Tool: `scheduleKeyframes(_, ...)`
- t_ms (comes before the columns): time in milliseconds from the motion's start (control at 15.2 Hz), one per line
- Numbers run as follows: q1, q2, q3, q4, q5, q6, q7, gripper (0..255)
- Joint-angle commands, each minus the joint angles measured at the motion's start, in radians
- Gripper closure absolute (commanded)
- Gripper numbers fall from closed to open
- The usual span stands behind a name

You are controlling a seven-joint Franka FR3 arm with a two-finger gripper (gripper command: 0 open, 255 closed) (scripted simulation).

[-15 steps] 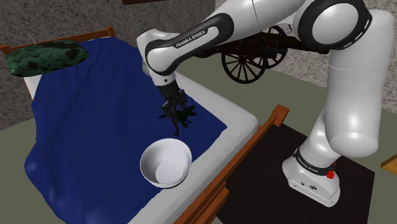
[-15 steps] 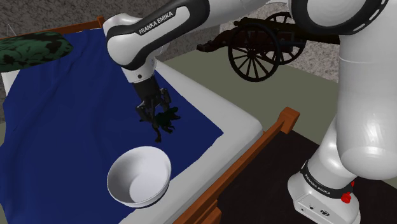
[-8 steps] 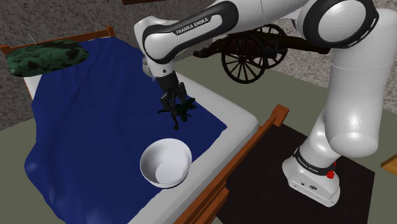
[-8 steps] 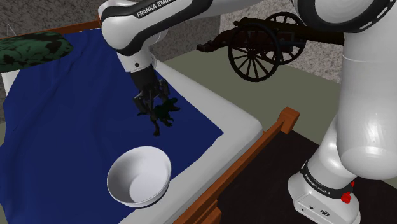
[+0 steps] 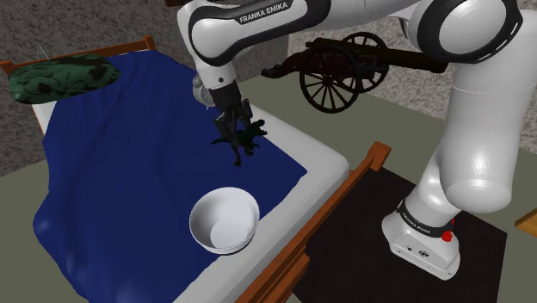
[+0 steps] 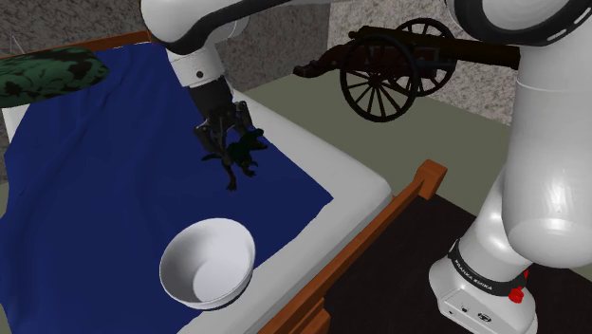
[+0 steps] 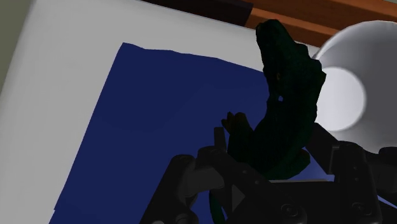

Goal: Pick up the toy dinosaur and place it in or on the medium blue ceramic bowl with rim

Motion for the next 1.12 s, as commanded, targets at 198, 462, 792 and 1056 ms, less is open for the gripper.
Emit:
scheduleKeyframes(198,0.003,-0.006,0.002,0.054,0.002,-0.06,0.007,255)
scheduleKeyframes(462,0.05,-0.04,0.035,0.004,0.028,-0.036,0.084,255)
scheduleKeyframes(792,0.113,-0.06,0.078,-0.028,0.057,-0.011,0.185,255)
scheduleKeyframes(1056,0.166,-0.06,0.112,-0.031,0.076,0.006,0.268,255)
